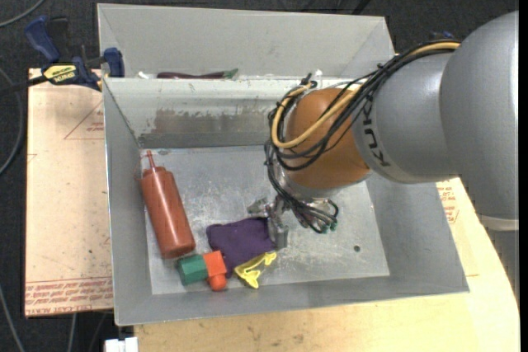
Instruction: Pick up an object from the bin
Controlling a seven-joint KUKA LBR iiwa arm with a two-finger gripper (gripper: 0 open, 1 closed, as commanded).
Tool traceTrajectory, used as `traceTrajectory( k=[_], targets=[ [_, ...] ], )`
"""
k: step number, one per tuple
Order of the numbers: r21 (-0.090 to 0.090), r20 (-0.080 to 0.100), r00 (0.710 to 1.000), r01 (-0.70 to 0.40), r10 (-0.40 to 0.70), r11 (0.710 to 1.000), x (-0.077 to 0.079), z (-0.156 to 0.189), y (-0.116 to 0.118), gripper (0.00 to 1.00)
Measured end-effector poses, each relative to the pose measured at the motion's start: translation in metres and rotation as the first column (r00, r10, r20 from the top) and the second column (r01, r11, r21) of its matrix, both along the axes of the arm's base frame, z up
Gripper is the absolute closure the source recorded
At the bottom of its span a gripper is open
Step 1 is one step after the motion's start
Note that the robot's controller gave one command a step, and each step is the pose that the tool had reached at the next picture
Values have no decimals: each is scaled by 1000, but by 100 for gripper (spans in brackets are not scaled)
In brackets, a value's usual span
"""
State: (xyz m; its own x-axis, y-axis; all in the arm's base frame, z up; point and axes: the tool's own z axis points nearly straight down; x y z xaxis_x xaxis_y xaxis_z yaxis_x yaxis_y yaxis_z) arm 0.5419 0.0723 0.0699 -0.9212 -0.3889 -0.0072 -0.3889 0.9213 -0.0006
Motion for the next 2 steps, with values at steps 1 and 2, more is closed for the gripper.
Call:
traceTrajectory(
  k=[1, 2],
  targets=[
    [0, 0, 1000, -1, 1, 1000, 0, 0, 0, 100],
    [2, 7, 999, 41, -41, 999, 9, 154, -15, 100]
  ],
)
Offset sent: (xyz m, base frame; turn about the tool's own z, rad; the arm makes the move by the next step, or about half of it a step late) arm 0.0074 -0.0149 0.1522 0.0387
